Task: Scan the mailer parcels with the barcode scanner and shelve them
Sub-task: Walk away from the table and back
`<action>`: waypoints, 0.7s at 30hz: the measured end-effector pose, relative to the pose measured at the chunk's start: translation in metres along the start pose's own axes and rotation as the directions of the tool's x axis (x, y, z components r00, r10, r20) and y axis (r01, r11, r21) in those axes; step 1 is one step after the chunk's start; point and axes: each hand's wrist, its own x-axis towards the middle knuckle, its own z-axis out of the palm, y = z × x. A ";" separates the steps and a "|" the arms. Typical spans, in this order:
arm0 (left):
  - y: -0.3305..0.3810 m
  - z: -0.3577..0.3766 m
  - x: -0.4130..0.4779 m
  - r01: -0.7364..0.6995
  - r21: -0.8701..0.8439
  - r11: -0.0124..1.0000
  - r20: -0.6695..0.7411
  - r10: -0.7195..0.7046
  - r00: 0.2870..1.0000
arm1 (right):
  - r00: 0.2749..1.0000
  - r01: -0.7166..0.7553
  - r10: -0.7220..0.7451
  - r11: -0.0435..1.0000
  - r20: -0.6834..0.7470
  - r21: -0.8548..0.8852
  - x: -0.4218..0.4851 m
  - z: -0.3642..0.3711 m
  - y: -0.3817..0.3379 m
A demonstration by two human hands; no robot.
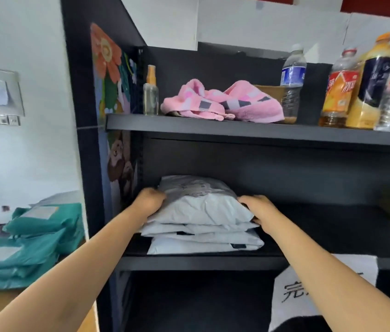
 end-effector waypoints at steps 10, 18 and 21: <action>-0.021 -0.054 -0.180 -0.101 0.178 0.979 -0.013 0.105 0.994 | 0.933 0.347 -0.318 0.921 0.169 -0.180 -0.181 0.015 0.008; -0.040 -0.186 -0.268 -0.091 0.229 0.969 -0.056 0.106 0.993 | 0.820 0.545 -0.375 0.743 0.433 -0.389 -0.308 0.100 -0.035; -0.082 -0.266 -0.293 -0.014 0.360 0.933 -0.134 0.066 0.989 | 0.750 0.611 -0.343 0.688 0.566 -0.392 -0.352 0.168 -0.052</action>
